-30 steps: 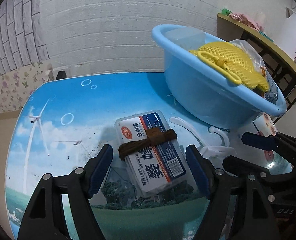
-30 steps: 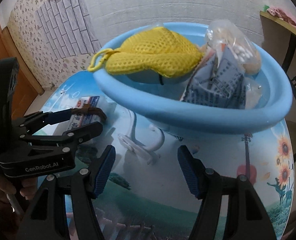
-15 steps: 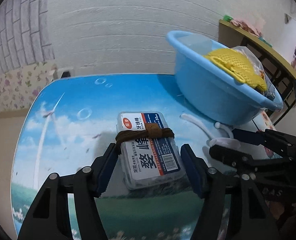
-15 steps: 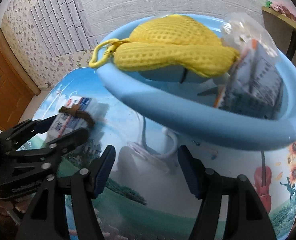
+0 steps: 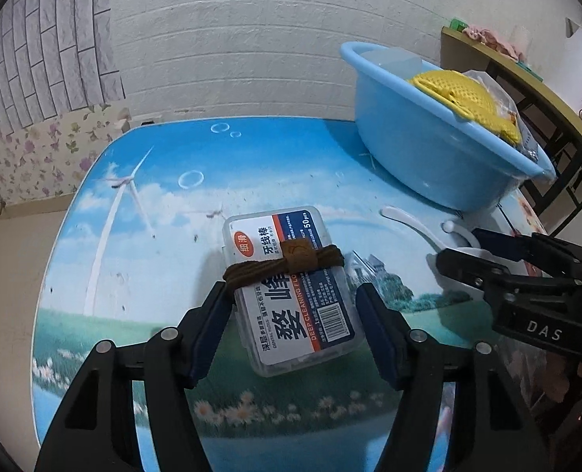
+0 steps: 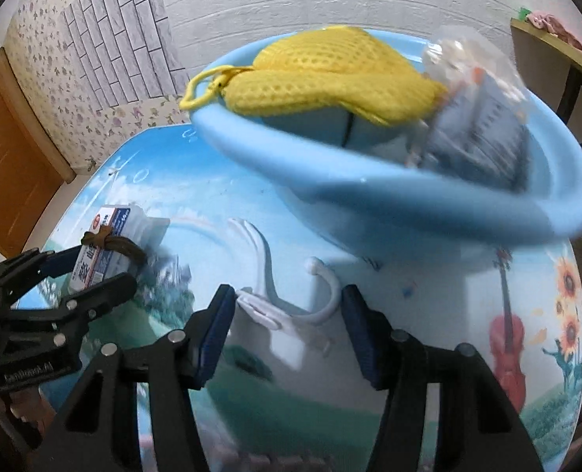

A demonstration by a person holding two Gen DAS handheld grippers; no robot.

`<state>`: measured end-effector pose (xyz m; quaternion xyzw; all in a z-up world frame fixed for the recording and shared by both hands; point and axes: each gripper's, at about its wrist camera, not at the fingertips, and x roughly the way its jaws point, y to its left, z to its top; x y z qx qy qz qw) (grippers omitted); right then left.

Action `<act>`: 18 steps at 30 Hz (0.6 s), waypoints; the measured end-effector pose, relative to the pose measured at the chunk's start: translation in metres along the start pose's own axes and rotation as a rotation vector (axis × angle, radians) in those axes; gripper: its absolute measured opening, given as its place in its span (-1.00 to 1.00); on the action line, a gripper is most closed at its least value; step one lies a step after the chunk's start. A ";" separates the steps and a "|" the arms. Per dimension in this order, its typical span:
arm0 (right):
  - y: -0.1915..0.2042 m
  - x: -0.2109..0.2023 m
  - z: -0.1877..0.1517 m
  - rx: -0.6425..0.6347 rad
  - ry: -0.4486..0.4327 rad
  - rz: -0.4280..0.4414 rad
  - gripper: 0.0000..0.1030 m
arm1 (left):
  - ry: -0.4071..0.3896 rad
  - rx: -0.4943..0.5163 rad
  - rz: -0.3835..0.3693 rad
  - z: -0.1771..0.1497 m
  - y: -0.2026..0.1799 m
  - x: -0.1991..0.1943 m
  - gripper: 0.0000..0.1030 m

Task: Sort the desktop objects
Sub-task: 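Grasp the clear floss-stick box with the left gripper while the right gripper approaches the white hooks, then hold the floss-stick box in the left gripper while the right gripper grasps the white hooks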

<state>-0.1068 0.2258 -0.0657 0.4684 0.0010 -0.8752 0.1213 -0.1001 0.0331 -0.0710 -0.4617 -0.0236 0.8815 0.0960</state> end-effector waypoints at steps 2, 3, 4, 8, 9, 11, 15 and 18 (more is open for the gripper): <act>-0.008 -0.007 -0.007 -0.004 0.004 -0.009 0.07 | 0.000 0.000 0.008 -0.002 -0.002 -0.001 0.28; -0.011 -0.010 -0.009 -0.007 0.002 -0.015 0.07 | 0.000 -0.001 0.017 -0.002 -0.004 -0.001 0.28; -0.014 -0.013 -0.011 -0.011 -0.002 -0.021 0.07 | 0.001 -0.003 0.022 -0.002 -0.005 -0.001 0.28; -0.023 -0.024 -0.018 -0.025 -0.027 -0.021 0.07 | 0.000 -0.002 0.055 -0.004 -0.009 0.002 0.28; -0.024 -0.023 -0.017 -0.025 -0.027 -0.013 0.07 | -0.002 0.006 0.072 -0.004 -0.012 0.003 0.28; -0.029 -0.023 -0.017 -0.025 -0.026 0.006 0.07 | -0.002 0.032 0.115 -0.004 -0.018 0.005 0.29; -0.035 -0.017 -0.014 -0.027 -0.020 0.022 0.07 | -0.018 0.007 0.146 -0.002 -0.021 0.008 0.36; -0.035 -0.012 -0.011 -0.045 -0.038 0.010 0.07 | -0.035 -0.007 0.162 -0.002 -0.023 0.011 0.43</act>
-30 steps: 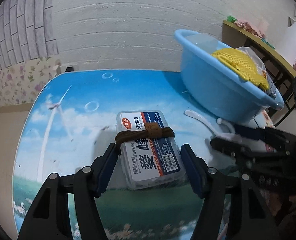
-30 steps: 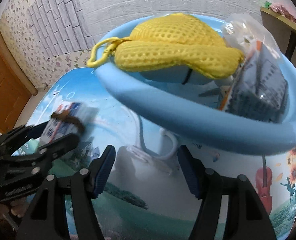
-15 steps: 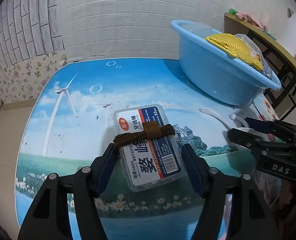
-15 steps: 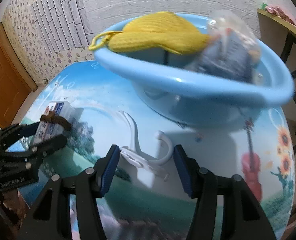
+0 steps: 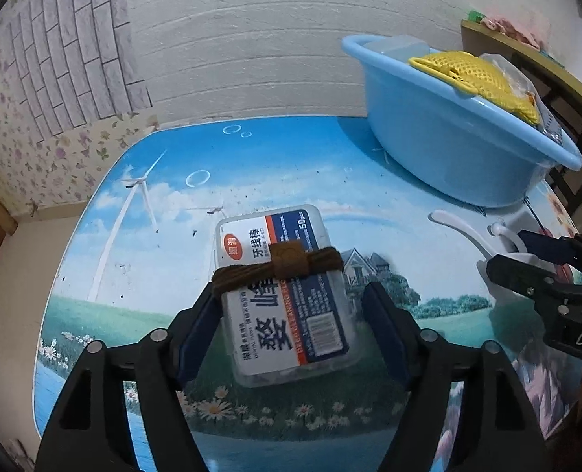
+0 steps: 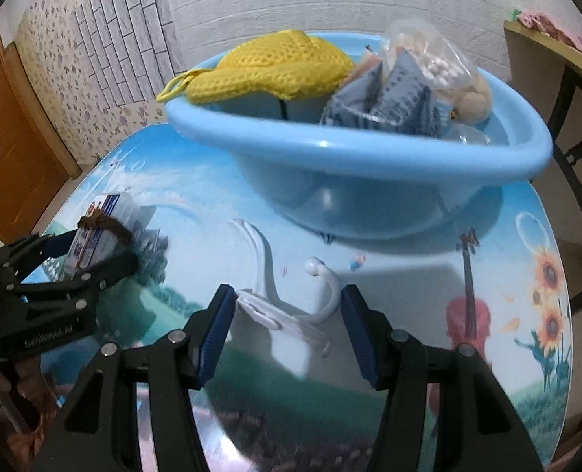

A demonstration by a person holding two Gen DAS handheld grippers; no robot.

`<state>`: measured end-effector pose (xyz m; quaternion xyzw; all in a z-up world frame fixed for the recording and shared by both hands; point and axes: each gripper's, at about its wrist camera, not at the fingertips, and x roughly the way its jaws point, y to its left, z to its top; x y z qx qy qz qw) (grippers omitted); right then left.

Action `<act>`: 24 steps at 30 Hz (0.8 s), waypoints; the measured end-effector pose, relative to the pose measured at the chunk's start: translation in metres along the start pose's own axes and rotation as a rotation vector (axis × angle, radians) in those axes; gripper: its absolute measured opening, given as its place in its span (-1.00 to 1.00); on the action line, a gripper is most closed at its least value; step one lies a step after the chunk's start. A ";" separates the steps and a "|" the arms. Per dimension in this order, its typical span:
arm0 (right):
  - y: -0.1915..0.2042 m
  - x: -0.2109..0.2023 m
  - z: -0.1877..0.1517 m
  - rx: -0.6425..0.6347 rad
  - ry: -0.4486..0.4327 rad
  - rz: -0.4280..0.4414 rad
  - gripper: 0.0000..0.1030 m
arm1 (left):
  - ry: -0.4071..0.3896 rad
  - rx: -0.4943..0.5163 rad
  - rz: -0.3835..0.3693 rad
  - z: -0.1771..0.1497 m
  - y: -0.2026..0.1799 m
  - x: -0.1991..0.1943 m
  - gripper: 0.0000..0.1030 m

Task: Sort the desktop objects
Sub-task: 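Hold the floss-stick box in the left gripper while the right gripper grasps the white hooks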

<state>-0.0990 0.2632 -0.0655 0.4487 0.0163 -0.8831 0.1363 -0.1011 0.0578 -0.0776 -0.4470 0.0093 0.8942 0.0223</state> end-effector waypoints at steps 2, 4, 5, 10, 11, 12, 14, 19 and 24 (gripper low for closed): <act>-0.001 0.001 0.000 -0.002 -0.009 0.011 0.07 | 0.003 -0.005 0.005 0.001 -0.001 0.001 0.46; 0.000 0.001 0.000 -0.009 -0.025 0.029 0.07 | 0.003 -0.011 0.014 0.001 0.000 0.002 0.53; 0.000 0.002 0.000 -0.020 -0.040 0.028 0.07 | 0.003 -0.016 0.016 0.001 0.001 0.003 0.58; 0.005 0.006 0.002 -0.033 -0.049 0.047 0.07 | 0.013 -0.036 0.037 0.001 0.004 0.005 0.73; 0.006 0.006 0.002 -0.039 -0.049 0.056 0.07 | 0.014 -0.038 0.042 0.001 0.005 0.005 0.76; 0.006 0.006 0.002 -0.046 -0.049 0.064 0.07 | 0.016 -0.041 0.047 0.001 0.004 0.006 0.78; 0.007 0.006 0.002 -0.049 -0.048 0.060 0.07 | 0.020 -0.050 0.052 0.001 0.005 0.006 0.82; 0.006 0.007 0.002 -0.044 -0.049 0.066 0.07 | 0.028 -0.062 0.060 0.002 0.005 0.007 0.88; -0.001 0.005 0.001 -0.026 -0.054 0.092 0.07 | 0.043 -0.079 0.074 0.004 0.008 0.011 1.00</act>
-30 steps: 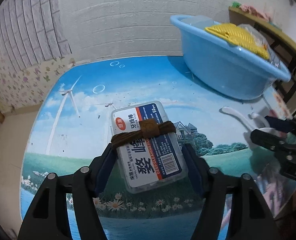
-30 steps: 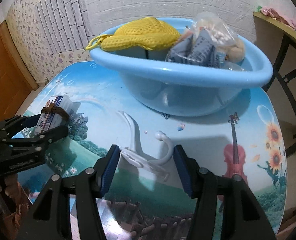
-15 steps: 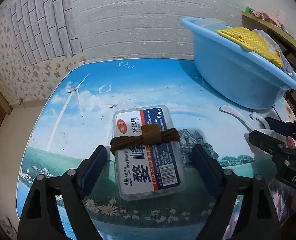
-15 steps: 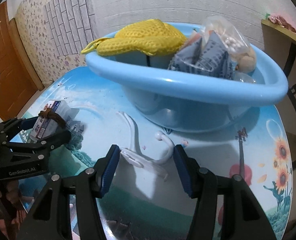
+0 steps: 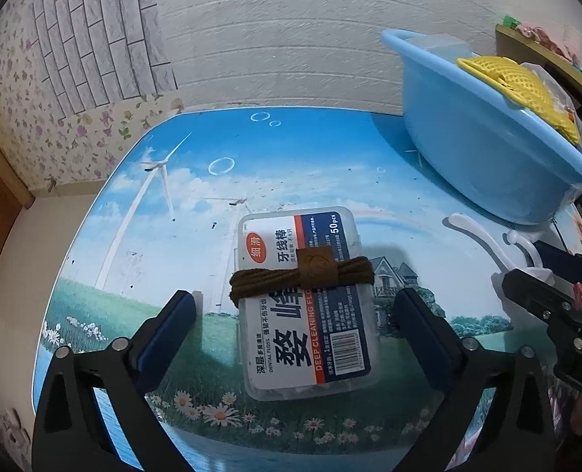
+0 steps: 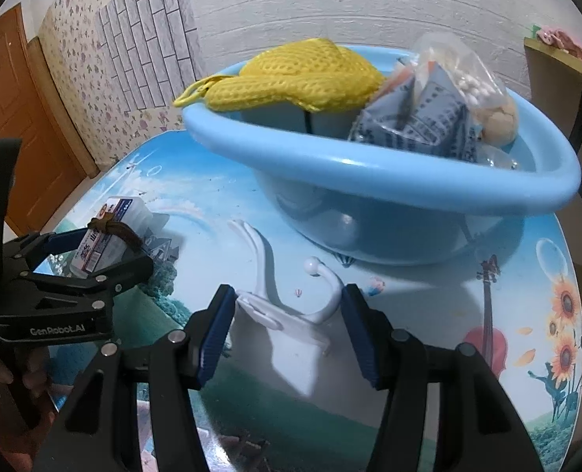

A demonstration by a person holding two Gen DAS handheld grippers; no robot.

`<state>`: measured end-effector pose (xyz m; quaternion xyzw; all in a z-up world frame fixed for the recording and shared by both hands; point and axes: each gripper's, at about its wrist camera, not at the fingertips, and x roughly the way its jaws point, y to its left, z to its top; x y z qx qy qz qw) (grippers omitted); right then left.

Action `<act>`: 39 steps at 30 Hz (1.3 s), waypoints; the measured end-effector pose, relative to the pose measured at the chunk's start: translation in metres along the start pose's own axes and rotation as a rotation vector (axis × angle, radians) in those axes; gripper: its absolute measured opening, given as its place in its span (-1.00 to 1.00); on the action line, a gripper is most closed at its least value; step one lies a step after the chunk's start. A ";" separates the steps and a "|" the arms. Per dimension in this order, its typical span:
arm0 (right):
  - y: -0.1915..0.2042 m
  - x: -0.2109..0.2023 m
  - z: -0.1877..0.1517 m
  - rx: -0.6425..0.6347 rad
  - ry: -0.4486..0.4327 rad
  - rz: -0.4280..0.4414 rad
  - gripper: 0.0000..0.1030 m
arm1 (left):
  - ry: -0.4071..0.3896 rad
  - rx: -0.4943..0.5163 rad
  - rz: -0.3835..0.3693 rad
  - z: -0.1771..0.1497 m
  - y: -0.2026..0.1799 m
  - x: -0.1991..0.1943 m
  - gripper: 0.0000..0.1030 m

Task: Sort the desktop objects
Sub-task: 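Hold the floss-stick box in the left gripper while the right gripper grasps the white hooks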

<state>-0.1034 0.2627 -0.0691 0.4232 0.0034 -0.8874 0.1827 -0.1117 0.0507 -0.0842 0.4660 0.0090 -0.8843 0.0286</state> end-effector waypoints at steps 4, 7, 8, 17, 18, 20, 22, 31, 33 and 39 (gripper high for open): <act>-0.006 -0.001 -0.001 0.025 -0.009 0.023 0.07 | 0.002 -0.011 0.011 0.000 -0.001 0.000 1.00; -0.010 -0.004 -0.002 0.046 -0.015 0.035 0.07 | 0.003 -0.021 0.021 0.002 0.001 0.003 1.00; -0.010 -0.004 -0.002 0.045 -0.015 0.040 0.07 | 0.002 -0.023 0.022 0.002 0.001 0.003 1.00; -0.012 -0.006 -0.002 0.040 -0.013 0.062 0.07 | 0.003 -0.042 0.040 0.003 0.000 0.003 1.00; -0.012 -0.007 -0.003 0.041 -0.013 0.061 0.07 | 0.003 -0.043 0.041 0.003 0.000 0.003 1.00; -0.011 -0.008 -0.003 0.037 -0.013 0.051 0.07 | 0.003 -0.041 0.040 0.003 0.000 0.003 1.00; -0.010 -0.008 -0.004 0.035 -0.012 0.037 0.07 | 0.001 -0.039 0.039 0.002 0.000 0.002 1.00; 0.001 -0.004 -0.004 -0.008 0.002 -0.019 0.07 | -0.002 -0.027 0.021 0.000 0.005 0.002 0.99; 0.004 -0.002 -0.004 -0.026 0.008 -0.042 0.07 | -0.002 -0.019 0.016 0.000 0.004 0.002 0.99; 0.012 0.003 -0.002 -0.040 0.016 -0.084 0.07 | -0.019 0.017 -0.011 -0.002 0.001 -0.001 0.80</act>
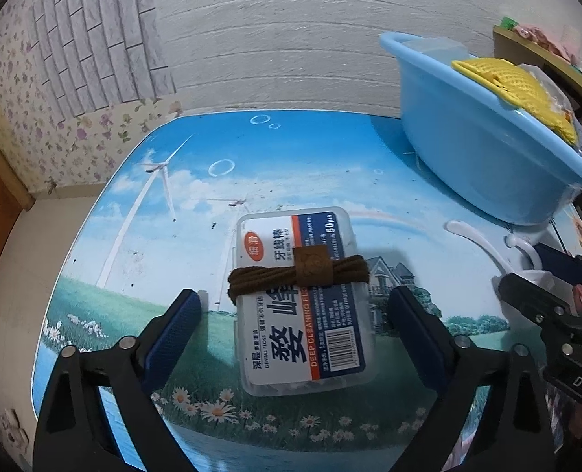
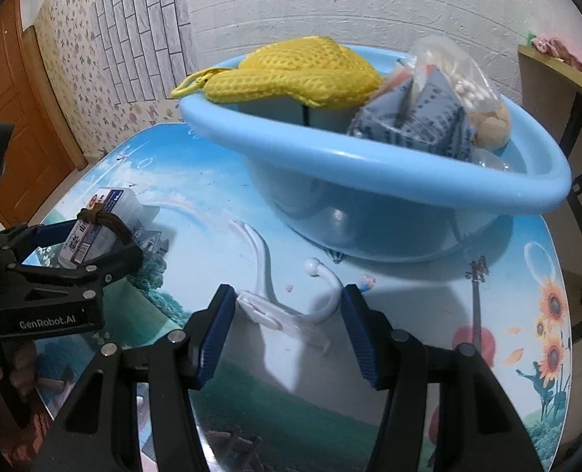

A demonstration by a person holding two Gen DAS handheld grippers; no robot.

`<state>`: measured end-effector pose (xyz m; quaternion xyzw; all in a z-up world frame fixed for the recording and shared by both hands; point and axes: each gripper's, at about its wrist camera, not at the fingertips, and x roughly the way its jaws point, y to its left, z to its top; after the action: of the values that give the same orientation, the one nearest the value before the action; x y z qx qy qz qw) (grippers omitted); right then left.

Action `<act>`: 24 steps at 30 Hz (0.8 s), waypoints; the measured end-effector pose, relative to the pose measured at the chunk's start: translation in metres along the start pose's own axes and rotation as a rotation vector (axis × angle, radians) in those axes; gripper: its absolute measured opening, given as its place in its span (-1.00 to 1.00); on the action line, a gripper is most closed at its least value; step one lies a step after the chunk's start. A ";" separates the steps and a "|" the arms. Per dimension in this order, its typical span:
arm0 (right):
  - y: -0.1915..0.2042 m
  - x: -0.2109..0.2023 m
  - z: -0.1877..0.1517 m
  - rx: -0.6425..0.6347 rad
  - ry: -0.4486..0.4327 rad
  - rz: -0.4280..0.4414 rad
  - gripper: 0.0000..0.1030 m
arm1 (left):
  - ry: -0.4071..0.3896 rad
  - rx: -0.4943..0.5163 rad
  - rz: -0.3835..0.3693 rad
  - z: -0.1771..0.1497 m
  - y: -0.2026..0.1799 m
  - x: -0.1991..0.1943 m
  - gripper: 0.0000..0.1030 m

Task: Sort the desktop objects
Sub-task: 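Hold the floss-stick box in the left gripper while the right gripper grasps the white hooks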

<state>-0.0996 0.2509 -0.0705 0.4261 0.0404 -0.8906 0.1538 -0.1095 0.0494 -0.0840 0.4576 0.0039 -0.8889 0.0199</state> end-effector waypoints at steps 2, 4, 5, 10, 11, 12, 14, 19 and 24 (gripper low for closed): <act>0.004 0.001 0.000 0.004 0.001 -0.014 0.07 | -0.007 0.015 -0.013 0.000 -0.001 -0.002 0.70; 0.008 0.000 -0.001 0.001 -0.004 -0.028 0.07 | -0.025 0.047 -0.037 -0.002 -0.005 -0.005 0.50; 0.010 0.000 -0.002 -0.001 -0.005 -0.032 0.07 | -0.033 0.062 -0.043 -0.003 -0.007 -0.007 0.37; 0.010 -0.003 -0.007 0.023 -0.009 -0.033 0.07 | -0.051 0.100 -0.087 -0.005 -0.009 -0.011 0.17; 0.008 -0.004 -0.008 0.034 -0.010 -0.036 0.07 | -0.052 0.100 -0.092 -0.005 -0.008 -0.011 0.15; 0.008 -0.006 -0.010 0.041 -0.011 -0.045 0.07 | -0.052 0.098 -0.098 -0.006 -0.007 -0.011 0.14; 0.005 -0.009 -0.013 0.059 -0.013 -0.071 0.07 | -0.054 0.097 -0.102 -0.008 -0.006 -0.014 0.14; 0.000 -0.014 -0.017 0.082 0.000 -0.109 0.07 | -0.056 0.064 -0.127 -0.020 -0.004 -0.025 0.14; 0.004 -0.031 -0.017 0.085 -0.022 -0.132 0.07 | -0.077 0.038 -0.176 -0.022 0.002 -0.040 0.12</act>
<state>-0.0674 0.2579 -0.0565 0.4188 0.0285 -0.9044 0.0771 -0.0688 0.0497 -0.0640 0.4213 0.0265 -0.9041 -0.0670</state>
